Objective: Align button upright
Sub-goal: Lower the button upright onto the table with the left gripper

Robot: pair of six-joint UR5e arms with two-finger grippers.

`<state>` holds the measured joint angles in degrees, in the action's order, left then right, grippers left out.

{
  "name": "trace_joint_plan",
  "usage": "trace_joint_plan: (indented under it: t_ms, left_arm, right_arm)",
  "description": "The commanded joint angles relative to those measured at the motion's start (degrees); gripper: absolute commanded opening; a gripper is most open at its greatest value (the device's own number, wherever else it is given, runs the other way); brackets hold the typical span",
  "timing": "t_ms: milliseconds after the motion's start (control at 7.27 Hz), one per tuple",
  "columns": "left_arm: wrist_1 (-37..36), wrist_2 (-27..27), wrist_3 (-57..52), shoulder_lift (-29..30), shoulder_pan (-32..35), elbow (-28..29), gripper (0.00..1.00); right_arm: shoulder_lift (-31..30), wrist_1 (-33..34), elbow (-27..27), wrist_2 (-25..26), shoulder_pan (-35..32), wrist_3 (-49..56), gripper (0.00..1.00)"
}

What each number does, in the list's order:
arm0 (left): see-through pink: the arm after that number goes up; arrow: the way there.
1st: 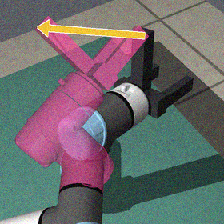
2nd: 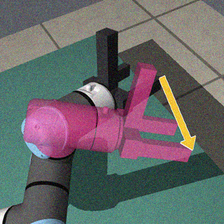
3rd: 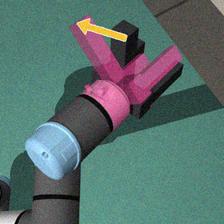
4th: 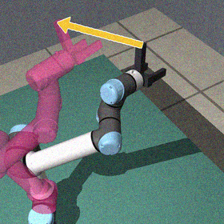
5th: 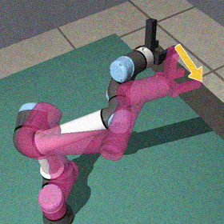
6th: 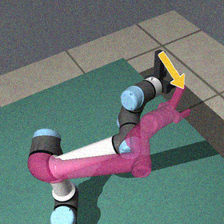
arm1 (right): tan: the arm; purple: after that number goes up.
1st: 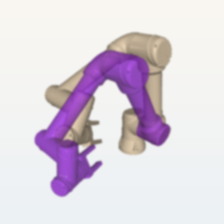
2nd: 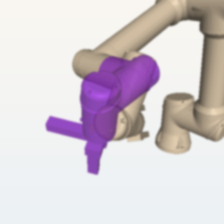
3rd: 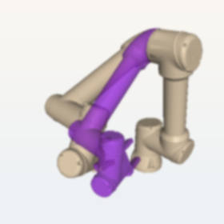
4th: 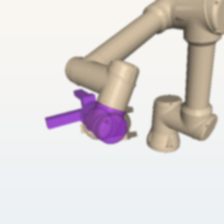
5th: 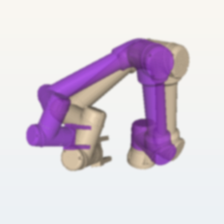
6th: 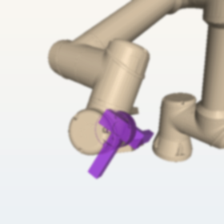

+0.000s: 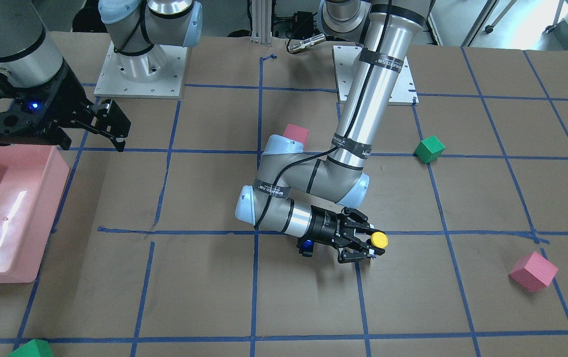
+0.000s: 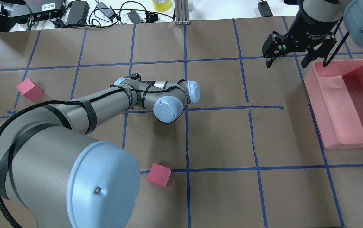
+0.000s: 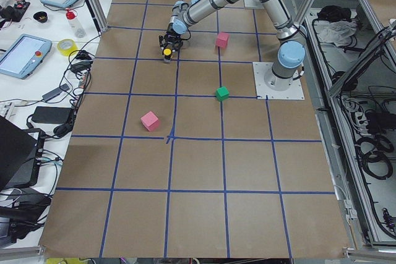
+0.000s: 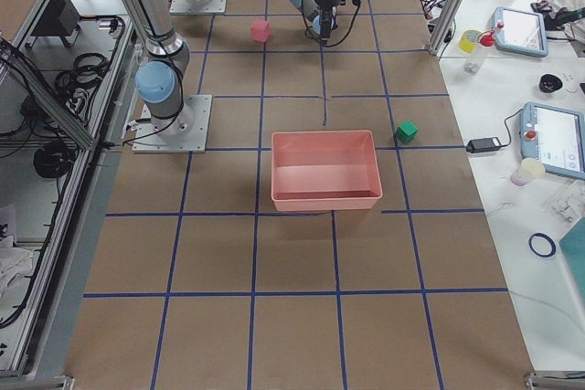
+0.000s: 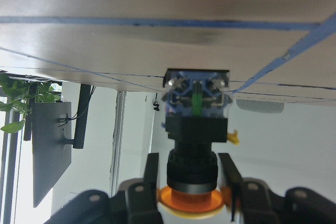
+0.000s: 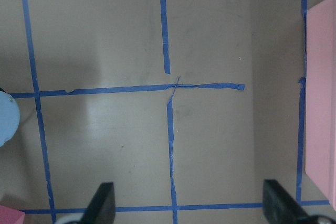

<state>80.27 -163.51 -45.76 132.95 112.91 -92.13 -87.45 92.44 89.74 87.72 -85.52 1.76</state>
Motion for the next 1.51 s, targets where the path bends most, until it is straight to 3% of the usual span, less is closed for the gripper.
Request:
trace_joint_plan:
  t_ms: [0, 412, 1238, 1375]
  left_arm:
    - [-0.02, 1.09, -0.12, -0.41, 3.71, 0.38, 0.00]
    - [-3.17, 2.40, 2.33, 0.55, 10.38, 0.20, 0.00]
    - [-5.65, 3.02, 3.22, 1.52, 11.19, 0.29, 0.00]
    - [-5.65, 3.02, 3.13, 1.61, 11.19, 0.29, 0.07]
  right_arm:
    - [0.00, -0.07, 0.00, 0.17, 0.09, 0.00, 1.00]
    - [0.00, -0.07, 0.00, 0.09, 0.00, 0.00, 1.00]
    - [0.00, -0.07, 0.08, 0.61, 0.09, 0.00, 1.00]
    - [0.00, -0.07, 0.08, 0.61, 0.00, 0.00, 1.00]
